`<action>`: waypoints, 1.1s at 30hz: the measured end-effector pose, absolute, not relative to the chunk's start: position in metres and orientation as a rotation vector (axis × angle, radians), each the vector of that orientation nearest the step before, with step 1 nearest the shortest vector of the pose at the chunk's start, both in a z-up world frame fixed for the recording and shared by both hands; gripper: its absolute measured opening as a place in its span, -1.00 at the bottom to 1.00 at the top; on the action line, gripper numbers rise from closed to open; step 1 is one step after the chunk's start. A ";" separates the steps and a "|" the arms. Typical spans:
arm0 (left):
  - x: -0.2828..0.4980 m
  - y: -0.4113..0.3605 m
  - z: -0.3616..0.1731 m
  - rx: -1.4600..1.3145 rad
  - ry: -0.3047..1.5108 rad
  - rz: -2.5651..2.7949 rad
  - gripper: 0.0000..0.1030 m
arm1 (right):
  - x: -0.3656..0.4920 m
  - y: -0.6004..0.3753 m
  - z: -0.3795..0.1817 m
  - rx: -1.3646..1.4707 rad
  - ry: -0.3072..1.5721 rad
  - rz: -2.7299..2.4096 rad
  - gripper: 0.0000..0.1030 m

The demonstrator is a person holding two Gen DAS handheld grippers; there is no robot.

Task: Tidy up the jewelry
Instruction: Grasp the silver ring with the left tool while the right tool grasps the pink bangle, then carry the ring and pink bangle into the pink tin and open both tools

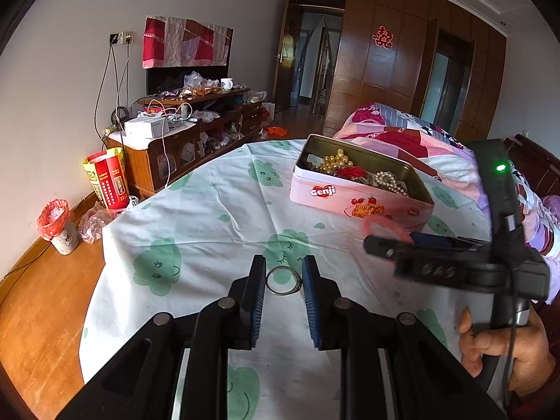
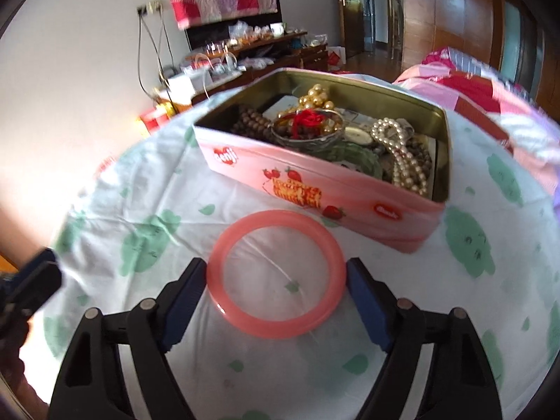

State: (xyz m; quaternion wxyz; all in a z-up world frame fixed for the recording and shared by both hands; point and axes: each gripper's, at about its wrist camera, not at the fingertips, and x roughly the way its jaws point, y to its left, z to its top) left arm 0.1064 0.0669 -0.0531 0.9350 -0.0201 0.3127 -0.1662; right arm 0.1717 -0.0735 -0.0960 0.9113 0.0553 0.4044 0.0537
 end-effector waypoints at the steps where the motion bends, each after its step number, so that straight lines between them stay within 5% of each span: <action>1: 0.107 0.067 -0.054 -0.044 0.643 -0.342 -0.59 | 0.168 -0.078 -0.092 0.148 0.809 0.121 0.62; 33: 0.117 0.015 -0.030 0.009 0.609 -0.401 -0.59 | 0.113 -0.123 -0.047 0.229 0.554 -0.011 0.62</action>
